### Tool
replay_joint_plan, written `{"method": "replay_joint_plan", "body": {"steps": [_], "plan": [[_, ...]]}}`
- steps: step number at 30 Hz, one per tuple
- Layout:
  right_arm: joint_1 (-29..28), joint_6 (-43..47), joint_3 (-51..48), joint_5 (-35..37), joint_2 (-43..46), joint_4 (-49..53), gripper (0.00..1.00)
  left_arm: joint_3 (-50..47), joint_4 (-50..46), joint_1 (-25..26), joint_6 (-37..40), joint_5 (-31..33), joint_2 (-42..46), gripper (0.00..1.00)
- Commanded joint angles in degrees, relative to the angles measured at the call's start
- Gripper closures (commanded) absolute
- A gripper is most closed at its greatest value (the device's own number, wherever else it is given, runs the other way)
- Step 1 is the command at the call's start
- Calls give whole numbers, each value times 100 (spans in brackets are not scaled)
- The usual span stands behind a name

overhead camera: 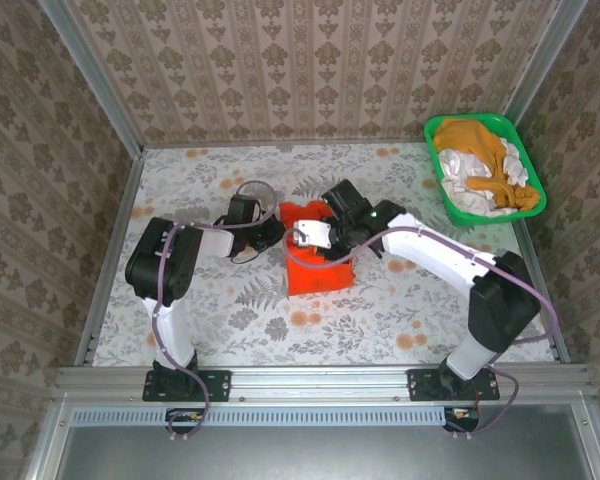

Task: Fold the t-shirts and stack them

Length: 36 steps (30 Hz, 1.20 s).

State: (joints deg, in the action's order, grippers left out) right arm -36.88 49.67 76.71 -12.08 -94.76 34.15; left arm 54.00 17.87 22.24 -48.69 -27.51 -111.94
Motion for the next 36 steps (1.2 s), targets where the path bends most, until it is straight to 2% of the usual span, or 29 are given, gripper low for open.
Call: {"method": "replay_joint_plan", "body": {"steps": [1,16,29,36], "plan": [[195,421,663,-93,-431,177,100,-242,-1075,-155,127,36,-444,100],[593,611,2471,4,-2180,281,100,-4,-1226,-331,480,-241,-789,100],[777,447,3038,-76,-2857,27,100,-24,-1261,-352,583,-287,-829,100],[787,400,2941,-391,-2677,-214,100,23,-1313,-374,656,-293,-924,100]]}}
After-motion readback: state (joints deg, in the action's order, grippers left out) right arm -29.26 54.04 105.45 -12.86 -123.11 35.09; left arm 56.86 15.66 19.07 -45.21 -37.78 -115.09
